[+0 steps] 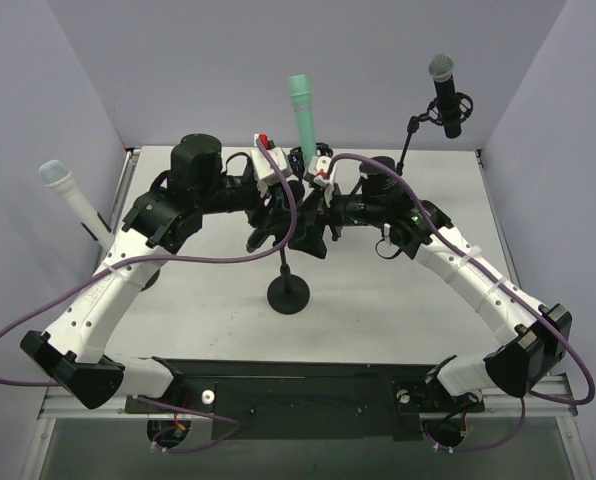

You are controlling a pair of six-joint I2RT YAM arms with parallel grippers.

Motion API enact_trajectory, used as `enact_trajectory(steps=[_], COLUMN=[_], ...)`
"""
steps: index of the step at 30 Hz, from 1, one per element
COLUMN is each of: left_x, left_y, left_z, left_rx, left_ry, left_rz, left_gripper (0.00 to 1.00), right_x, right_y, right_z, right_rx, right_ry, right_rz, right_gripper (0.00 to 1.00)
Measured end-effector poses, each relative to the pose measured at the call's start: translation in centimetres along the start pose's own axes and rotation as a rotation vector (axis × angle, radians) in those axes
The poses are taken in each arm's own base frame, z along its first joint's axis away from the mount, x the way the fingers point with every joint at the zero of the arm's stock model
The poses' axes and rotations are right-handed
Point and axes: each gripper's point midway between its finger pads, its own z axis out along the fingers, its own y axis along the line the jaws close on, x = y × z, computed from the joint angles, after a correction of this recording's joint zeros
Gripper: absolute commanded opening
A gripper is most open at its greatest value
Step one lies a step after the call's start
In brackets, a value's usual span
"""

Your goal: Remove the microphone from the stand

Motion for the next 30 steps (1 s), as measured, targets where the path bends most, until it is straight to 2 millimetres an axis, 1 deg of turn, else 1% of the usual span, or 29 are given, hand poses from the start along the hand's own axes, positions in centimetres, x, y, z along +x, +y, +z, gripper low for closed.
enact_trajectory(steps=[1, 5, 7, 8, 10, 11, 12, 13, 14, 15, 16, 17, 18, 19, 24, 25, 26, 27, 28, 29, 30], left_x=[0.0, 0.0, 0.0, 0.0, 0.0, 0.0, 0.0, 0.0, 0.0, 0.1, 0.0, 0.0, 0.0, 0.0, -0.1, -0.1, -0.1, -0.1, -0.1, -0.1, -0.1], left_y=[0.0, 0.0, 0.0, 0.0, 0.0, 0.0, 0.1, 0.1, 0.1, 0.0, -0.1, -0.1, -0.1, 0.0, 0.1, 0.0, 0.1, 0.1, 0.1, 0.1, 0.1], left_z=[0.0, 0.0, 0.0, 0.0, 0.0, 0.0, 0.0, 0.0, -0.1, -0.1, -0.1, -0.1, -0.1, -0.1, -0.4, -0.4, -0.4, -0.4, -0.4, -0.5, -0.5], left_rx=[0.001, 0.001, 0.001, 0.001, 0.001, 0.000, -0.001, -0.002, -0.002, 0.004, 0.007, 0.008, 0.007, 0.006, 0.003, 0.004, 0.004, 0.005, 0.005, 0.006, 0.006], left_ry=[0.000, 0.000, 0.000, 0.000, 0.000, 0.000, 0.000, 0.000, 0.000, 0.000, 0.000, -0.001, -0.001, -0.001, 0.005, 0.008, 0.011, 0.013, 0.016, 0.017, 0.019], left_rz=[0.000, 0.000, 0.000, 0.000, -0.001, -0.001, -0.001, -0.002, -0.003, -0.006, -0.006, -0.005, -0.008, -0.011, -0.022, -0.026, -0.030, -0.034, -0.037, -0.038, -0.040], left_gripper=[0.00, 0.00, 0.00, 0.00, 0.00, 0.00, 0.00, 0.00, 0.00, 0.00, 0.00, 0.00, 0.00, 0.00, 0.00, 0.00, 0.00, 0.00, 0.00, 0.00, 0.00], right_x=[-0.2, -0.4, -0.5, -0.4, -0.2, 0.0, 0.1, 0.2, 0.4, 0.4, 0.5, 0.5, 0.6, 0.5, 0.5, 0.5, 0.5, 0.5, 0.5, 0.5, 0.5], right_y=[0.0, 0.0, 0.2, 0.3, 0.6, 0.7, 0.8, 0.9, 1.0, 0.8, 0.9, 1.0, 1.0, 1.0, 0.9, 0.9, 0.9, 0.9, 0.9, 0.9, 0.9], right_z=[0.0, 0.0, 0.1, 0.2, 0.4, 0.4, 0.5, 0.5, 0.5, 0.5, 0.5, 0.5, 0.5, 0.5, 0.6, 0.6, 0.6, 0.6, 0.6, 0.6, 0.6], right_rx=[0.002, 0.003, -0.002, -0.007, -0.020, -0.023, -0.029, -0.033, -0.034, -0.031, -0.035, -0.039, -0.042, -0.042, -0.041, -0.039, -0.037, -0.037, -0.037, -0.037, -0.037], right_ry=[-0.007, -0.015, -0.014, -0.011, -0.001, 0.003, 0.009, 0.014, 0.020, 0.022, 0.024, 0.027, 0.030, 0.030, 0.031, 0.031, 0.032, 0.032, 0.032, 0.032, 0.032], right_rz=[-0.003, -0.006, -0.012, -0.015, -0.026, -0.029, -0.029, -0.033, -0.034, -0.044, -0.042, -0.040, -0.039, -0.040, -0.043, -0.043, -0.043, -0.043, -0.043, -0.043, -0.042], right_gripper=[0.97, 0.86, 0.79, 0.76, 0.68, 0.62, 0.59, 0.51, 0.47, 0.40, 0.36, 0.23, 0.07, 0.00, 0.00, 0.07, 0.22, 0.41, 0.49, 0.60, 0.64])
